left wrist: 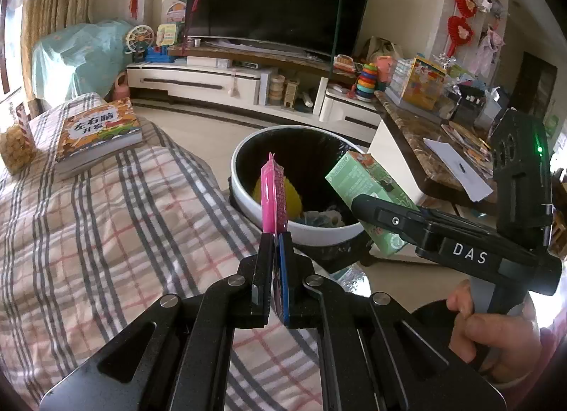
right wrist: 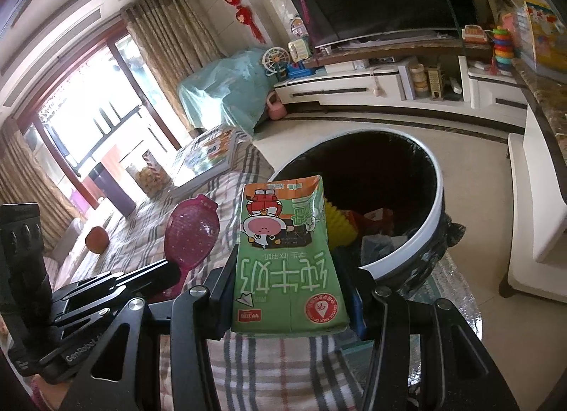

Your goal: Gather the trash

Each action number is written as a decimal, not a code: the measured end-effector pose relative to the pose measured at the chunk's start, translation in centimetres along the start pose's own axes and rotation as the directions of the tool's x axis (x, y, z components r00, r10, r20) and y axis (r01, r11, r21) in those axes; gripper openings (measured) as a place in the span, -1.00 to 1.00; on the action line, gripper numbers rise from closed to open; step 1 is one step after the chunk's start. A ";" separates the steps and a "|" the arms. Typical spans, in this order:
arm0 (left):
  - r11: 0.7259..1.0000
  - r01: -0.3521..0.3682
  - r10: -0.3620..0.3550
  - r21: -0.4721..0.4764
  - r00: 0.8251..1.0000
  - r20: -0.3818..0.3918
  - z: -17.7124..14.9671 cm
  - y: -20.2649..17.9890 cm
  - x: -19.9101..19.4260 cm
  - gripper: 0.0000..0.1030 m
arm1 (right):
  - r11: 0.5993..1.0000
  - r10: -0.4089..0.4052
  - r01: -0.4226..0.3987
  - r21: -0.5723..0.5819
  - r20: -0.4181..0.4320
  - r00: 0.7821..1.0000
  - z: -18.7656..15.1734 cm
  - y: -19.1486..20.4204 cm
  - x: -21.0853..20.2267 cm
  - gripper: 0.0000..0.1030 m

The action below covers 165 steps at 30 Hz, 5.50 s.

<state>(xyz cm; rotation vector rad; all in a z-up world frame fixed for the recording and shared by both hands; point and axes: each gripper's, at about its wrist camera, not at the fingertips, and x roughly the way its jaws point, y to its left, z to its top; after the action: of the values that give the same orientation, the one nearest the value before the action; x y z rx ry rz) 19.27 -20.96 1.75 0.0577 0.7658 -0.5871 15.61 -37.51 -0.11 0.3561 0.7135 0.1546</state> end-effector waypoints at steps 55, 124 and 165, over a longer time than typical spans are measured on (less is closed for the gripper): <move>0.999 0.026 -0.025 0.042 0.999 -0.023 4.3 -2.2 5.2 -0.94 | 0.998 -0.038 0.039 0.058 -0.016 0.999 4.2 -4.8 2.6 -0.03; 0.999 -0.031 0.033 0.025 0.998 -0.062 5.7 -2.3 7.7 -0.38 | 0.990 -0.040 0.044 0.135 -0.032 0.999 5.7 -6.3 3.6 0.30; 0.974 -0.143 0.193 -0.179 0.931 0.310 -9.0 0.7 -12.6 0.91 | 0.987 -0.115 0.143 -0.069 0.314 0.942 -6.6 5.6 -10.6 0.94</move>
<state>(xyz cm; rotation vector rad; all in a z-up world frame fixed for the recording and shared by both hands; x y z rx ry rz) 6.77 -12.02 3.50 -0.1130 0.4754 -0.3592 3.16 -33.25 3.84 0.2381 0.4156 0.0052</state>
